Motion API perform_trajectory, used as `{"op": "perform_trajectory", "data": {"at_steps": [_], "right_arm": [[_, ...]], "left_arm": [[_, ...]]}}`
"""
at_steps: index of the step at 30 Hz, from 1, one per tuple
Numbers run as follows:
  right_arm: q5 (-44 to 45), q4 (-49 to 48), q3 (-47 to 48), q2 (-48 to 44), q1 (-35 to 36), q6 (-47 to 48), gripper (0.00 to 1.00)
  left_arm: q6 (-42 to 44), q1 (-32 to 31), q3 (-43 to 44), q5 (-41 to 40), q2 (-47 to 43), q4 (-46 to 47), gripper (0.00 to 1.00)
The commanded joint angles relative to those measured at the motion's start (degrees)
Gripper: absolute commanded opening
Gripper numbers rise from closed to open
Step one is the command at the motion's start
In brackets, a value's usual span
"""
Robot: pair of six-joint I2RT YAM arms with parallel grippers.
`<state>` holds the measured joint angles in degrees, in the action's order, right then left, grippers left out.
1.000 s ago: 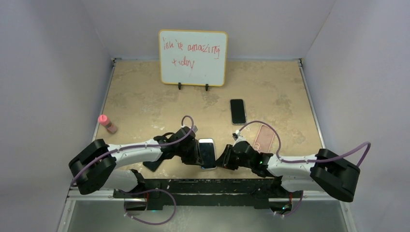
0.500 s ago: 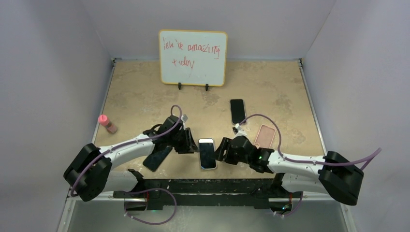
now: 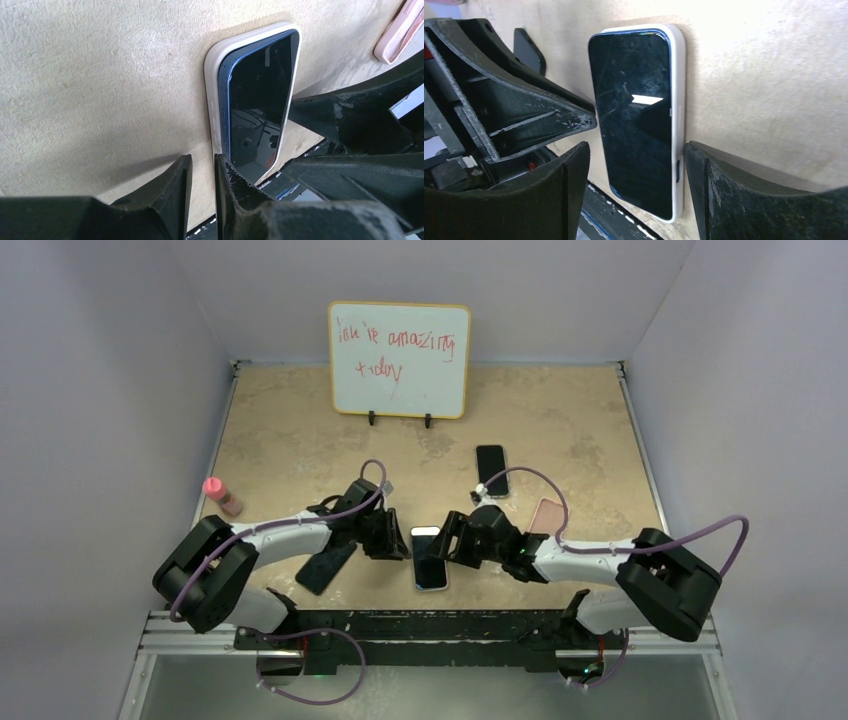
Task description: Put the phone into the phone case
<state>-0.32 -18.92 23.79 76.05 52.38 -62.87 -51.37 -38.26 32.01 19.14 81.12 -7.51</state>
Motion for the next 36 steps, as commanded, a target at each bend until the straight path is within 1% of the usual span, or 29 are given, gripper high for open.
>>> {"op": "perform_trajectory", "data": {"at_steps": [1, 2, 5, 10, 14, 18, 23, 27, 30, 32, 36], "right_arm": [[-5.08, -6.9, -0.46, 2.21, -0.17, -2.58, 0.72], [-5.95, -10.03, -1.14, 2.23, -0.28, -3.59, 0.72], [-7.12, -14.63, -2.66, 1.2, -0.69, -5.54, 0.72], [-5.51, -14.9, -4.79, -1.96, -0.7, -6.92, 0.74], [-5.07, -15.51, -5.51, -3.02, -0.71, -6.54, 0.67], [-3.97, -13.12, -4.95, -3.51, -0.71, -6.16, 0.68], [-0.44, -3.72, -2.05, -4.49, -0.7, -3.46, 0.74], [3.3, 2.75, 0.43, -4.73, -0.72, -0.53, 0.77], [3.88, 1.7, 0.33, -4.26, -0.74, -0.02, 0.78], [2.28, -0.12, 0.25, -2.35, -0.77, -0.1, 0.78], [-1.33, -3.15, 1.69, 2.87, -0.7, -0.72, 0.78]], "left_arm": [[2.0, 0.59, -0.16, -0.59, -0.93, 1.57, 0.23], [2.28, 0.64, -0.33, -0.9, -1.22, 1.39, 0.23], [2.66, 0.72, -0.49, -1.64, -2.64, -0.08, 0.22], [1.97, 0.81, -0.14, -2.74, -7.0, -2.96, 0.23], [1.1, 0.77, -0.27, -1.94, -9.21, -1.0, 0.28], [0.71, 0.81, -1.09, -0.13, -7.28, 1.81, 0.31], [1.03, 0.78, -1.98, 2.33, -4.57, 4.75, 0.32], [1.56, 0.81, -2.25, 2.53, -2.02, 5.94, 0.32], [1.25, 0.76, -3.13, 2.47, -1.05, 7.64, 0.31], [1.28, 0.79, -3.58, 2.65, -0.58, 8.49, 0.29], [1.75, 0.75, -2.97, 0.87, 0.0, 3.38, 0.24]]}}
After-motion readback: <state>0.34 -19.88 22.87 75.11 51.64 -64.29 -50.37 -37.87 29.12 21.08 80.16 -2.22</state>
